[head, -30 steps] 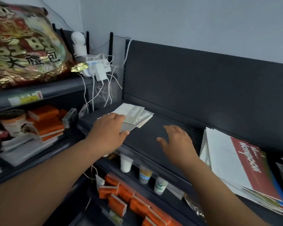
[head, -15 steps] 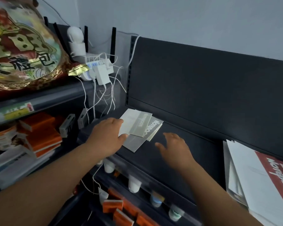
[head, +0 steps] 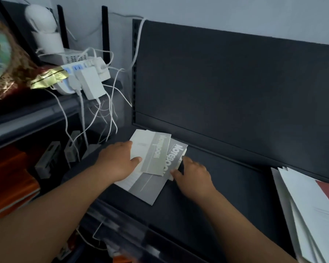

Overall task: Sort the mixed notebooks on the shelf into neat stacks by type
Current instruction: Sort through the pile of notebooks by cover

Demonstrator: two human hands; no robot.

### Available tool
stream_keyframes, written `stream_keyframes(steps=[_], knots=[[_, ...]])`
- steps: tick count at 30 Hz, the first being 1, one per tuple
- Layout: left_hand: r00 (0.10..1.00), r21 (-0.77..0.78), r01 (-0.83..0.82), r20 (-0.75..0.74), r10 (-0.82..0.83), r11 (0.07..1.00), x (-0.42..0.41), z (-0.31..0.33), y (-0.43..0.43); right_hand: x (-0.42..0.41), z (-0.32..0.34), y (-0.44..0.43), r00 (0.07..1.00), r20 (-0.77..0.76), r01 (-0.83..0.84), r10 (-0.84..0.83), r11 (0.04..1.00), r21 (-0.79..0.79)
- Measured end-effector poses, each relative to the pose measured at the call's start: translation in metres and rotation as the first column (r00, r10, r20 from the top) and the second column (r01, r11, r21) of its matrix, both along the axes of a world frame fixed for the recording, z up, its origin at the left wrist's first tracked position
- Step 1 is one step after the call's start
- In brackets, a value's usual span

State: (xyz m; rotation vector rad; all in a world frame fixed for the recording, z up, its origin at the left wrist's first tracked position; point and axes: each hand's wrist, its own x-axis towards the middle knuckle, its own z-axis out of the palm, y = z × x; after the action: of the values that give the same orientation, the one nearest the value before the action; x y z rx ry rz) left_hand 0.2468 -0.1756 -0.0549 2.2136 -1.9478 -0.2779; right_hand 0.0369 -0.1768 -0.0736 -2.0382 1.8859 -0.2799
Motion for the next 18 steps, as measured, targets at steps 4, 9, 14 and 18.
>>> stream_keyframes(steps=[4,9,14,18], knots=[[0.997,0.119,0.044,0.056,-0.051,0.992,0.008,-0.005,-0.028,0.016,-0.006,-0.009,0.997,0.004,0.077,-0.077,0.996,0.039],[0.989,0.186,0.131,0.038,-0.14,0.974,0.014,-0.016,-0.057,0.042,-0.013,-0.023,0.974,0.117,0.187,-0.192,0.981,0.054],[0.978,0.121,0.208,-0.039,-0.204,0.971,0.009,-0.021,-0.064,0.057,-0.009,-0.032,0.845,0.412,0.354,-0.342,0.934,0.05],[0.978,0.06,0.194,-0.092,-0.188,0.979,0.013,-0.027,-0.07,0.062,-0.003,-0.038,0.504,0.728,0.498,-0.465,0.845,0.195]])
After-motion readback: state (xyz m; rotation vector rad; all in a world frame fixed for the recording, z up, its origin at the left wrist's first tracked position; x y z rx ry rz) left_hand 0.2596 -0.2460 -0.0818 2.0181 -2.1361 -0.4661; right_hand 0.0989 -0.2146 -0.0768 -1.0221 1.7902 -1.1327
